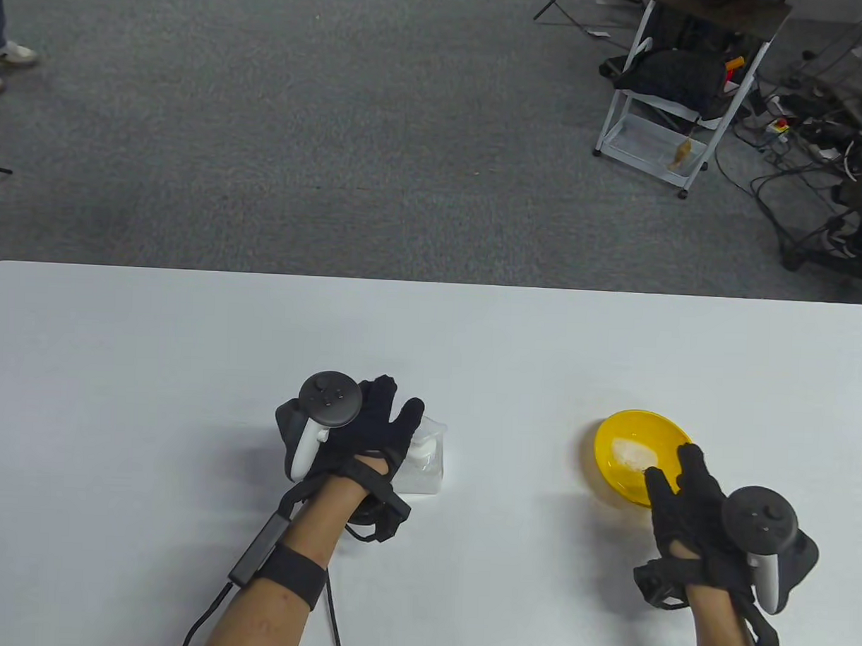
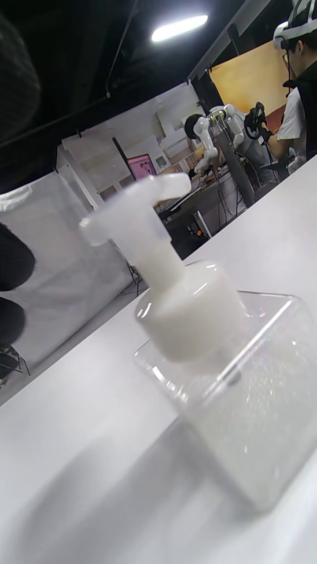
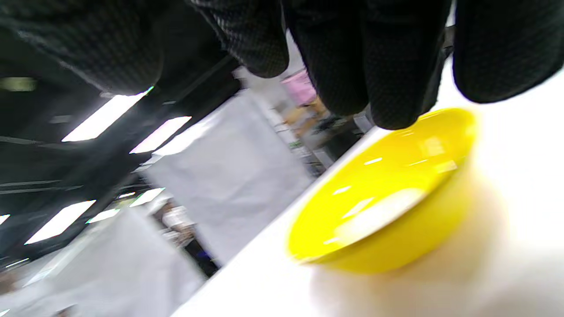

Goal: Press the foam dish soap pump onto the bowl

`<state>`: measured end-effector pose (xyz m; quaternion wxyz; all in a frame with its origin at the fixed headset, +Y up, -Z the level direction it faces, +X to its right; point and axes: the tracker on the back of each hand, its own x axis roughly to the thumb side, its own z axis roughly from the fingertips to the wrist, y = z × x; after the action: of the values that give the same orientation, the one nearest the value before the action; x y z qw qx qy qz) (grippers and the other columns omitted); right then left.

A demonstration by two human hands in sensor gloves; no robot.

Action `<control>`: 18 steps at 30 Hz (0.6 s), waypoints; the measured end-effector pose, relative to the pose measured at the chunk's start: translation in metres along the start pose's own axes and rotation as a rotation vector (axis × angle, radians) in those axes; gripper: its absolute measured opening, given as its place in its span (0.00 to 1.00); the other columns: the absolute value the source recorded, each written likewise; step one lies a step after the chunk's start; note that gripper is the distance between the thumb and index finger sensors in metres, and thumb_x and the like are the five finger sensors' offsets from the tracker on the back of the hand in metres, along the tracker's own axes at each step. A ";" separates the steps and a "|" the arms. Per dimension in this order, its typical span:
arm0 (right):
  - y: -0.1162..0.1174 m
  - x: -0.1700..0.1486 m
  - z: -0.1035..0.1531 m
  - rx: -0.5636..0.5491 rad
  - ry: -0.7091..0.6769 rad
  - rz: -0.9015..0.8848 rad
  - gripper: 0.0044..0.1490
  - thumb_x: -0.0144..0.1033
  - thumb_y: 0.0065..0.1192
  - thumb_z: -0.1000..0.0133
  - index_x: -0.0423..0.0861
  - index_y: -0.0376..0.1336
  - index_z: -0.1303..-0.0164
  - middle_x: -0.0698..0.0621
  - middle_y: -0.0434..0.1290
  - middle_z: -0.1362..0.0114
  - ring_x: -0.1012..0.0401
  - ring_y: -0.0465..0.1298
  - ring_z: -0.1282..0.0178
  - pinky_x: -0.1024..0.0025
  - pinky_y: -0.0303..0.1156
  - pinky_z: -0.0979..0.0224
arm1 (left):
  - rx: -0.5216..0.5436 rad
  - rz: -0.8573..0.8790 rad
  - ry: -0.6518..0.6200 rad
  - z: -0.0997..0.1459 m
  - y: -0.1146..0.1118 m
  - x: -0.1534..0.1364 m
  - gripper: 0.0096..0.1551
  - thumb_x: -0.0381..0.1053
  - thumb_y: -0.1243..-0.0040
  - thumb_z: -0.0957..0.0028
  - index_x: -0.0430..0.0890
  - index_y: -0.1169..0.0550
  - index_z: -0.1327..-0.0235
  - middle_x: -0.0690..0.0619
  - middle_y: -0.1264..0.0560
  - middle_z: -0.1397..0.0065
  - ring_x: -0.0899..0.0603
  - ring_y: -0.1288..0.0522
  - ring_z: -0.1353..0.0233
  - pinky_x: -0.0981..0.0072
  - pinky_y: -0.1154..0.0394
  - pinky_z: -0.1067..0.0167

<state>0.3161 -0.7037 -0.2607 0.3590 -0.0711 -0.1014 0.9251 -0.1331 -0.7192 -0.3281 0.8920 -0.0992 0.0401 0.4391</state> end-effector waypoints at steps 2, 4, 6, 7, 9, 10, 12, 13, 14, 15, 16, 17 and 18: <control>0.016 0.022 0.007 0.039 -0.048 -0.034 0.49 0.65 0.61 0.52 0.47 0.58 0.26 0.32 0.69 0.30 0.33 0.73 0.33 0.28 0.71 0.41 | 0.010 -0.135 -0.011 0.018 0.005 -0.004 0.55 0.77 0.50 0.62 0.55 0.49 0.24 0.48 0.60 0.16 0.34 0.69 0.17 0.22 0.62 0.31; 0.031 0.041 0.011 0.080 -0.117 -0.049 0.49 0.66 0.61 0.52 0.49 0.58 0.25 0.32 0.68 0.28 0.33 0.70 0.30 0.26 0.68 0.39 | 0.008 -0.227 -0.040 0.034 0.007 -0.008 0.56 0.80 0.52 0.62 0.57 0.51 0.24 0.49 0.61 0.15 0.33 0.68 0.17 0.21 0.61 0.32; 0.045 0.054 0.017 0.124 -0.132 -0.029 0.51 0.68 0.60 0.52 0.50 0.56 0.23 0.32 0.65 0.25 0.32 0.66 0.27 0.24 0.65 0.36 | 0.008 -0.236 -0.050 0.049 0.005 -0.013 0.56 0.80 0.51 0.63 0.57 0.51 0.23 0.49 0.60 0.15 0.32 0.67 0.17 0.20 0.61 0.32; 0.055 0.062 0.021 0.152 -0.148 -0.018 0.51 0.68 0.59 0.52 0.51 0.55 0.23 0.32 0.63 0.23 0.31 0.64 0.25 0.23 0.62 0.36 | -0.003 -0.245 -0.048 0.056 0.004 -0.016 0.56 0.80 0.51 0.63 0.58 0.51 0.23 0.49 0.60 0.15 0.32 0.67 0.17 0.19 0.62 0.32; 0.076 0.077 0.031 0.198 -0.175 0.018 0.53 0.69 0.59 0.53 0.52 0.53 0.21 0.31 0.58 0.21 0.30 0.58 0.23 0.19 0.56 0.35 | -0.080 -0.310 -0.022 0.071 -0.004 -0.024 0.57 0.81 0.52 0.62 0.60 0.53 0.23 0.50 0.61 0.15 0.31 0.68 0.17 0.18 0.62 0.32; 0.085 0.084 0.037 0.226 -0.184 0.049 0.53 0.70 0.58 0.52 0.53 0.52 0.21 0.31 0.56 0.20 0.30 0.55 0.22 0.17 0.53 0.35 | -0.107 -0.361 -0.002 0.076 -0.009 -0.029 0.57 0.81 0.52 0.62 0.60 0.54 0.23 0.51 0.64 0.14 0.31 0.69 0.17 0.17 0.62 0.33; 0.098 0.092 0.046 0.246 -0.198 0.081 0.53 0.70 0.58 0.53 0.55 0.50 0.20 0.32 0.52 0.18 0.30 0.51 0.20 0.13 0.44 0.38 | -0.114 -0.485 0.014 0.084 -0.018 -0.037 0.57 0.82 0.53 0.62 0.61 0.55 0.23 0.51 0.65 0.15 0.30 0.70 0.17 0.16 0.61 0.34; 0.106 0.095 0.052 0.252 -0.208 0.103 0.53 0.70 0.57 0.52 0.55 0.49 0.20 0.32 0.49 0.17 0.30 0.48 0.20 0.12 0.42 0.39 | -0.116 -0.523 0.007 0.087 -0.023 -0.041 0.57 0.83 0.54 0.62 0.62 0.56 0.23 0.51 0.65 0.15 0.30 0.70 0.17 0.16 0.60 0.33; 0.110 0.096 0.056 0.250 -0.215 0.118 0.54 0.70 0.57 0.53 0.56 0.48 0.19 0.33 0.48 0.17 0.30 0.46 0.19 0.12 0.41 0.39 | -0.114 -0.529 0.002 0.090 -0.026 -0.044 0.57 0.82 0.54 0.62 0.62 0.56 0.23 0.51 0.65 0.15 0.30 0.69 0.17 0.16 0.60 0.33; 0.115 0.097 0.061 0.238 -0.234 0.145 0.54 0.70 0.57 0.53 0.57 0.48 0.19 0.33 0.47 0.16 0.30 0.45 0.19 0.12 0.40 0.40 | -0.110 -0.519 -0.002 0.093 -0.030 -0.050 0.57 0.82 0.54 0.62 0.62 0.56 0.23 0.51 0.65 0.15 0.31 0.69 0.17 0.17 0.61 0.33; 0.120 0.096 0.063 0.230 -0.256 0.177 0.54 0.70 0.57 0.53 0.57 0.47 0.19 0.33 0.46 0.16 0.30 0.44 0.19 0.12 0.40 0.40 | -0.107 -0.493 -0.007 0.096 -0.033 -0.054 0.57 0.82 0.53 0.62 0.62 0.56 0.23 0.51 0.65 0.15 0.31 0.69 0.17 0.17 0.61 0.32; 0.123 0.095 0.065 0.231 -0.268 0.220 0.54 0.71 0.56 0.53 0.57 0.47 0.19 0.33 0.45 0.16 0.30 0.44 0.19 0.12 0.40 0.40 | -0.102 -0.474 -0.011 0.097 -0.036 -0.059 0.57 0.82 0.53 0.62 0.62 0.55 0.23 0.51 0.65 0.15 0.32 0.70 0.17 0.19 0.61 0.31; 0.126 0.092 0.066 0.238 -0.269 0.261 0.54 0.71 0.56 0.53 0.57 0.46 0.19 0.33 0.45 0.16 0.30 0.43 0.19 0.12 0.40 0.40 | -0.102 -0.474 -0.013 0.098 -0.039 -0.064 0.57 0.82 0.53 0.62 0.62 0.55 0.23 0.51 0.65 0.15 0.32 0.69 0.17 0.20 0.61 0.30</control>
<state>0.1529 -0.7415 -0.2319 0.2253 0.0834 -0.0286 0.9703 -0.1426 -0.7708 -0.2165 0.9641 -0.1482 -0.0123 0.2198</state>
